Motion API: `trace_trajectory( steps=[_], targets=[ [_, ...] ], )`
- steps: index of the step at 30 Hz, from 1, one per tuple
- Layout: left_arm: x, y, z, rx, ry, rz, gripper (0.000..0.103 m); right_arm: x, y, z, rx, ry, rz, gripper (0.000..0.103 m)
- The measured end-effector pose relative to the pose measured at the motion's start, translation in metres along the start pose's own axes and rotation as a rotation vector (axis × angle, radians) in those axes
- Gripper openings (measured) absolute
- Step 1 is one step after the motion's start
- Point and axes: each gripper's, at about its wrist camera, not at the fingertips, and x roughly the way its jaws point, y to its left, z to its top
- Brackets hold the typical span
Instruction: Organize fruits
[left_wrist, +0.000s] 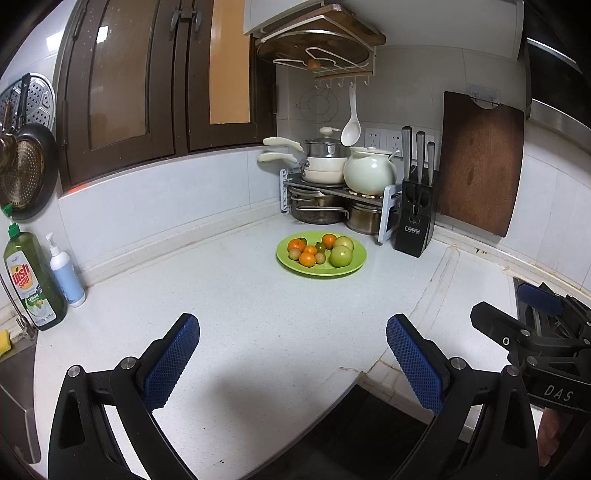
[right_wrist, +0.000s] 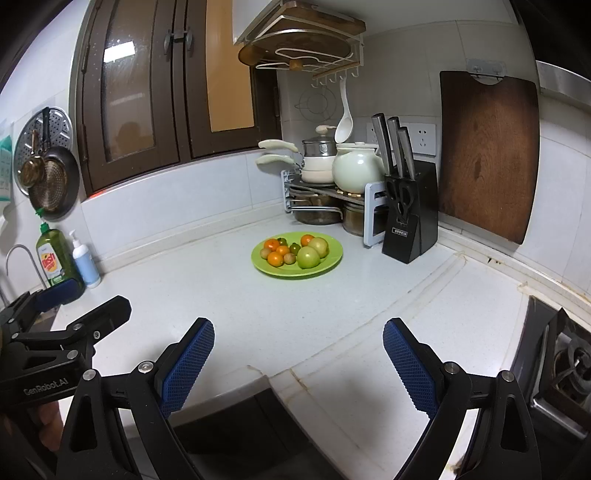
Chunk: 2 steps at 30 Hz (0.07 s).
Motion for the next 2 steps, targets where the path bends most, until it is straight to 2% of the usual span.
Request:
trace_trajectory(
  steps=[2],
  targets=[
    [0.0002,-0.0006,0.0001,-0.005,0.003,0.0,0.103,0.0002,-0.0006,-0.0002,0.0,0.003,0.001,0.094]
  ],
)
